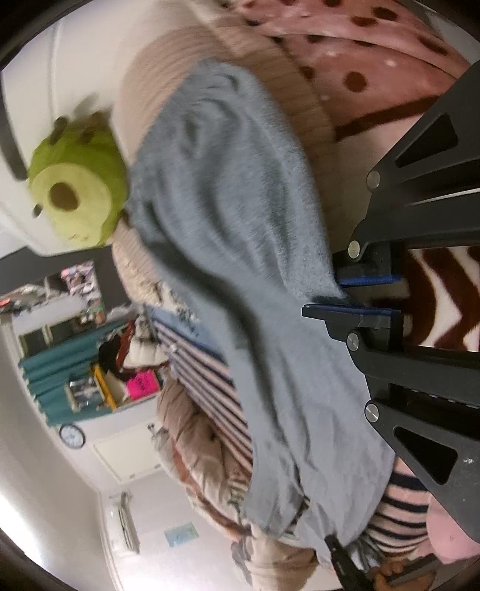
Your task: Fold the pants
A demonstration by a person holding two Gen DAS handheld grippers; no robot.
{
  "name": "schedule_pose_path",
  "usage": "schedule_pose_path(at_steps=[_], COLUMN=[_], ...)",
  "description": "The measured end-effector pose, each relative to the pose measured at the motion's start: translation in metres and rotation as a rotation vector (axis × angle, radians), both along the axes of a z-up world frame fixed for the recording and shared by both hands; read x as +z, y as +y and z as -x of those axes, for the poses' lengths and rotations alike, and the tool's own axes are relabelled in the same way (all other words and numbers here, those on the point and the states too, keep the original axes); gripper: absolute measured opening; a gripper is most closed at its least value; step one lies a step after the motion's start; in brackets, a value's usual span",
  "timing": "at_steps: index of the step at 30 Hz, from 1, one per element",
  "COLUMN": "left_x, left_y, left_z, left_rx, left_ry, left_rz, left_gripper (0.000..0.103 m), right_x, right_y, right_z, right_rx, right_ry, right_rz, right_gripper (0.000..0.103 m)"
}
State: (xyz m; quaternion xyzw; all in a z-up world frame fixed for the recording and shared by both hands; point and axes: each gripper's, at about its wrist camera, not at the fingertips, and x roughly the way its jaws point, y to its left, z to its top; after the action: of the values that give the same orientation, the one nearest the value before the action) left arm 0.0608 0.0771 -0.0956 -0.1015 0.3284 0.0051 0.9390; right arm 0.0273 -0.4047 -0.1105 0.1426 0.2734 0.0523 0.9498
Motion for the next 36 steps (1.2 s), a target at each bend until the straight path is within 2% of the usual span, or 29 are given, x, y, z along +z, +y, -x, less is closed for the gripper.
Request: schedule_pose_path(at_steps=[3, 11, 17, 24, 31, 32, 34, 35, 36], left_x=[0.017, 0.055, 0.066, 0.063, 0.028, 0.021, 0.011, 0.007, 0.005], left_y=[-0.004, 0.000, 0.002, -0.001, -0.007, -0.008, -0.009, -0.009, -0.010], left_z=[-0.016, -0.064, -0.119, -0.189, -0.250, -0.256, -0.262, -0.263, -0.262], left_rx=[-0.035, -0.092, -0.110, -0.136, -0.140, -0.145, -0.164, -0.173, -0.187], left_ry=[-0.002, -0.025, -0.021, -0.007, 0.079, 0.101, 0.135, 0.151, 0.168], left_rz=[-0.074, -0.181, -0.223, -0.258, -0.293, -0.295, -0.299, -0.301, -0.302], left_gripper=[0.006, 0.006, 0.006, 0.006, 0.008, 0.010, 0.016, 0.025, 0.040], right_x=[0.017, 0.065, 0.088, 0.097, 0.072, 0.066, 0.053, 0.048, 0.046], right_y=[0.002, -0.001, 0.005, 0.013, 0.025, 0.026, 0.026, 0.024, 0.022], right_z=[-0.010, -0.062, -0.115, -0.181, -0.246, -0.251, -0.261, -0.263, -0.263], right_rx=[0.043, 0.136, 0.166, 0.162, 0.160, 0.156, 0.155, 0.150, 0.147], right_ry=[-0.026, -0.076, -0.055, 0.004, 0.091, 0.105, 0.140, 0.145, 0.139], right_rz=[0.029, 0.076, 0.156, 0.290, 0.400, 0.404, 0.405, 0.399, 0.393], right_gripper=[0.003, 0.003, 0.003, 0.003, 0.005, 0.010, 0.042, 0.068, 0.076])
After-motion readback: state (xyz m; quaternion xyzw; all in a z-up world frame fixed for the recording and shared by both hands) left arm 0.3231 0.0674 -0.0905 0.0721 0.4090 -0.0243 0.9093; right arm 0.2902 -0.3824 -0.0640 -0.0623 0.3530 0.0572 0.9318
